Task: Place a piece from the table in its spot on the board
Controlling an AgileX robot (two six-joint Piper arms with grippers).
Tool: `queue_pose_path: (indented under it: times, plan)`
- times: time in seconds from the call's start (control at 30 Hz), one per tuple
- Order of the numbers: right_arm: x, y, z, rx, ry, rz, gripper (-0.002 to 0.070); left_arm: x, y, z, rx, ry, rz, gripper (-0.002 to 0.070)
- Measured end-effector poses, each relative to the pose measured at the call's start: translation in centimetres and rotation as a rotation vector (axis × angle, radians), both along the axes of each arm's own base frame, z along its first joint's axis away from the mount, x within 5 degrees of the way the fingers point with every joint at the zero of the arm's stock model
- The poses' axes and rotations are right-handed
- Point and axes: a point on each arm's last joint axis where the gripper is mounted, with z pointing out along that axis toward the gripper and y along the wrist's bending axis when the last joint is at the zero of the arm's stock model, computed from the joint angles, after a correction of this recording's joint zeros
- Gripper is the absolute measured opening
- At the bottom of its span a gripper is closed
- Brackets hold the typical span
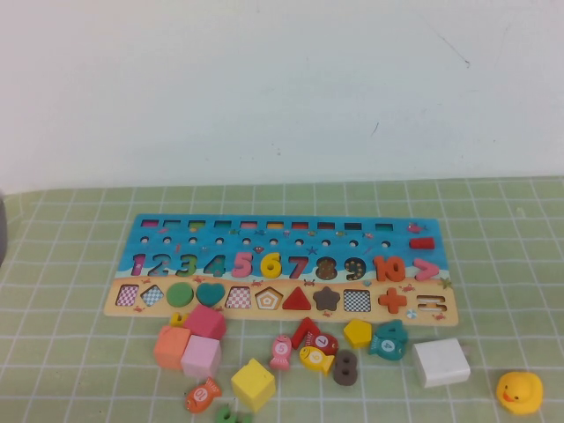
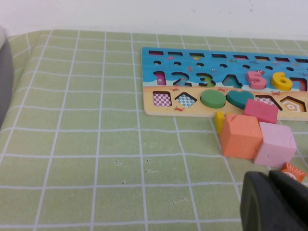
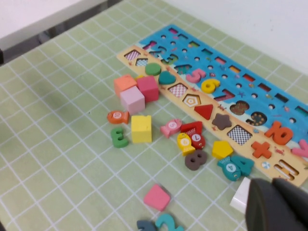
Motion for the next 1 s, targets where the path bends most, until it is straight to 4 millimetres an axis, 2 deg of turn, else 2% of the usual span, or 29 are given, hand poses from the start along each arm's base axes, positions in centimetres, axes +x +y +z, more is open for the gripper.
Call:
queue_pose_path:
  times: [0.3,0.47,0.6,0.77,1.0]
  plan:
    - [-1.3,-2.0,-6.7,0.03,-0.148,-0.004,-0.0001,0.0,0.0,0.0,0.0,0.0,0.0,-0.0001]
    - [-2.0,-2.8,-10.6,0.034,-0.11,-0.035,-0.0001,0.0,0.0,0.0,0.0,0.0,0.0,-0.0001]
    - [-2.1,-3.7,-13.1,0.08,-0.104,-0.146,-0.0001,0.0,0.0,0.0,0.0,0.0,0.0,-0.0001]
    - [-1.6,-4.8,-15.0,0.139,-0.186,-0.367,-0.0001,0.0,0.0,0.0,0.0,0.0,0.0,-0.0001]
    - [-1.3,-6.7,-16.2,0.164,-0.317,-0.696,-0.0001,0.0,0.0,0.0,0.0,0.0,0.0,-0.0001]
